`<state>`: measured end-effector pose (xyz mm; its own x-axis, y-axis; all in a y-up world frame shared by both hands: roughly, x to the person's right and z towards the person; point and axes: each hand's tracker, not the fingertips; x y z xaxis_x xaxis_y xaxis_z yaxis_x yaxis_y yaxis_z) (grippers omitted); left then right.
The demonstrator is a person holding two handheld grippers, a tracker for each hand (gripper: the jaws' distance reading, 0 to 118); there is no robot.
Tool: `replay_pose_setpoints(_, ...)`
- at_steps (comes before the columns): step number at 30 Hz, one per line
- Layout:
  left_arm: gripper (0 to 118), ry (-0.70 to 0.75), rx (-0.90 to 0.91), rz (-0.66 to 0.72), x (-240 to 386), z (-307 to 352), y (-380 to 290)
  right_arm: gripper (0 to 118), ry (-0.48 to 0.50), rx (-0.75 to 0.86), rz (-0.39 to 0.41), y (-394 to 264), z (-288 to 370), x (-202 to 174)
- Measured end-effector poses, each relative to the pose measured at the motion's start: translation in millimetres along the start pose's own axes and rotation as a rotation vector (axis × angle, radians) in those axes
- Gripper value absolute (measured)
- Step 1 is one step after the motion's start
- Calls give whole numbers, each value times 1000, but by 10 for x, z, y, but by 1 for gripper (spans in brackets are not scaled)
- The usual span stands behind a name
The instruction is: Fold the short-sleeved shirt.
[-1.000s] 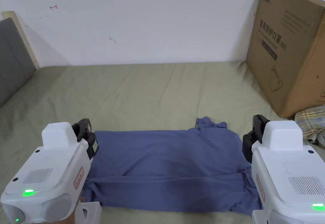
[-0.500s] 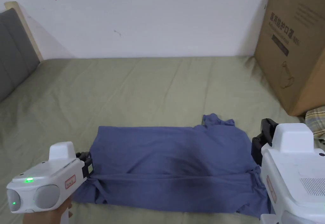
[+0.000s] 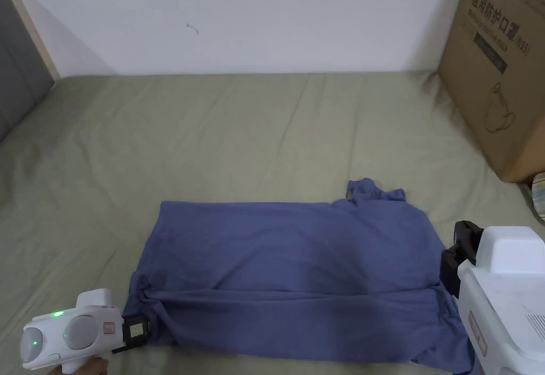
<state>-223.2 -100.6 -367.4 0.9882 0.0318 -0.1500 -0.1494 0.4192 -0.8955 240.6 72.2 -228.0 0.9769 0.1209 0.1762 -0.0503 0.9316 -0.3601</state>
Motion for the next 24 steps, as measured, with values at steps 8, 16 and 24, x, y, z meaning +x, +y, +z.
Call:
replay_pose_setpoints(8,7,-39,44,-120,193,148,-119,3,-24,-95,-58,-231,-147,244)
replay_pose_setpoints(16,6,-102,135,-61,30,486,-12,93,-27,-450,-191,-1082,-629,754)
replay_pose_setpoints(24,6,-107,137,-53,44,495,8,81,18,-696,-287,-1841,-879,861)
